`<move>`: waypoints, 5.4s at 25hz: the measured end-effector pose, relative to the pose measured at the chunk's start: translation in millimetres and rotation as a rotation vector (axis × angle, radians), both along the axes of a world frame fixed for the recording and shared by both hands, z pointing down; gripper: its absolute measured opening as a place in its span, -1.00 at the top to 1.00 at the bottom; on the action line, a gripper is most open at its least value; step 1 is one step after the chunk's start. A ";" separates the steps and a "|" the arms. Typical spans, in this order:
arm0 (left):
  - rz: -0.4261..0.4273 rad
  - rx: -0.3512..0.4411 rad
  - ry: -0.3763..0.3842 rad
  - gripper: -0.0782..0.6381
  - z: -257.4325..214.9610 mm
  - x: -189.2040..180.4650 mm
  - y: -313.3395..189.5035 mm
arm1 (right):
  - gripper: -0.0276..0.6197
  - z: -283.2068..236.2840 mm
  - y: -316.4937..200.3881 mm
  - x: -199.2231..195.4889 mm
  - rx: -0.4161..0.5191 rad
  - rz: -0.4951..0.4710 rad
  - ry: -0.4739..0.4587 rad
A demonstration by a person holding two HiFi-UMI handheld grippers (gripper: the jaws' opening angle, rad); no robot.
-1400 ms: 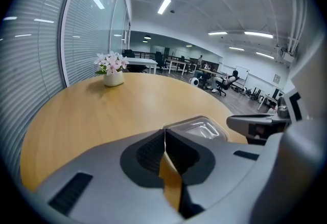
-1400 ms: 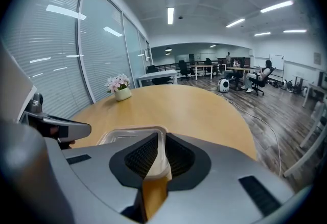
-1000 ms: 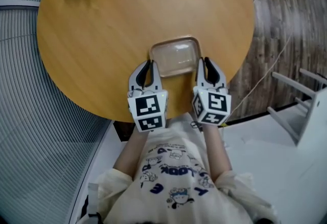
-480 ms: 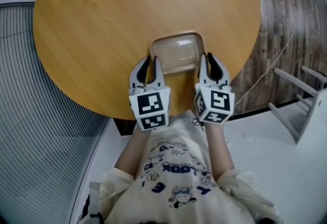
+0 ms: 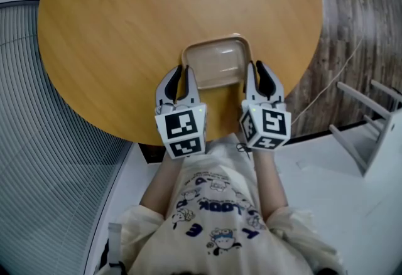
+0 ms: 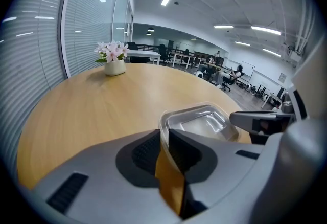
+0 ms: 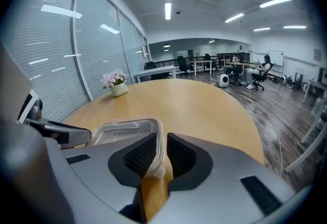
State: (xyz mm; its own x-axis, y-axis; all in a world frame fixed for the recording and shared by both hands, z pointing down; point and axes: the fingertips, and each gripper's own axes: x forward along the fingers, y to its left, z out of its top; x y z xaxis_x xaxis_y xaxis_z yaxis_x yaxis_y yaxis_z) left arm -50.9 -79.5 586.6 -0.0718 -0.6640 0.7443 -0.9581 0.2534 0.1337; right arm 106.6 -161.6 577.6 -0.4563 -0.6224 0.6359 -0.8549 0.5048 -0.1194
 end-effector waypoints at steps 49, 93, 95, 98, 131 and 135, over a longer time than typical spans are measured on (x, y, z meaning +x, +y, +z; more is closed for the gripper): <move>-0.056 0.274 -0.044 0.72 -121.8 -6.9 -12.7 | 0.86 -120.2 -11.8 -8.6 0.201 -0.028 -0.161; -0.137 0.561 -0.210 0.72 -264.7 -57.5 -20.8 | 0.86 -266.7 -25.0 -62.4 0.480 -0.132 -0.262; -0.141 0.567 -0.213 0.72 -269.7 -58.9 -19.7 | 0.86 -270.6 -23.6 -64.3 0.488 -0.145 -0.269; -0.143 0.582 -0.223 0.72 -278.6 -60.7 -18.6 | 0.86 -274.9 -22.2 -64.4 0.490 -0.140 -0.275; -0.096 0.645 -0.229 0.72 -303.3 -52.2 -22.8 | 0.86 -290.8 -22.4 -53.4 0.532 -0.099 -0.278; -0.095 0.644 -0.227 0.72 -300.2 -56.4 -23.7 | 0.86 -287.4 -22.7 -56.9 0.531 -0.097 -0.276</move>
State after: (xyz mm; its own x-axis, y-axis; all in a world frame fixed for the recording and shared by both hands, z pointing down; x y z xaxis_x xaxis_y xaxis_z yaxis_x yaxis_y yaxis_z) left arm -107.2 -103.2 286.4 -0.2587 -0.9520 0.1636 -0.9578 0.2748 0.0845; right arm 49.8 -184.3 290.2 -0.6307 -0.7695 0.1002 -0.7753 0.6302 -0.0407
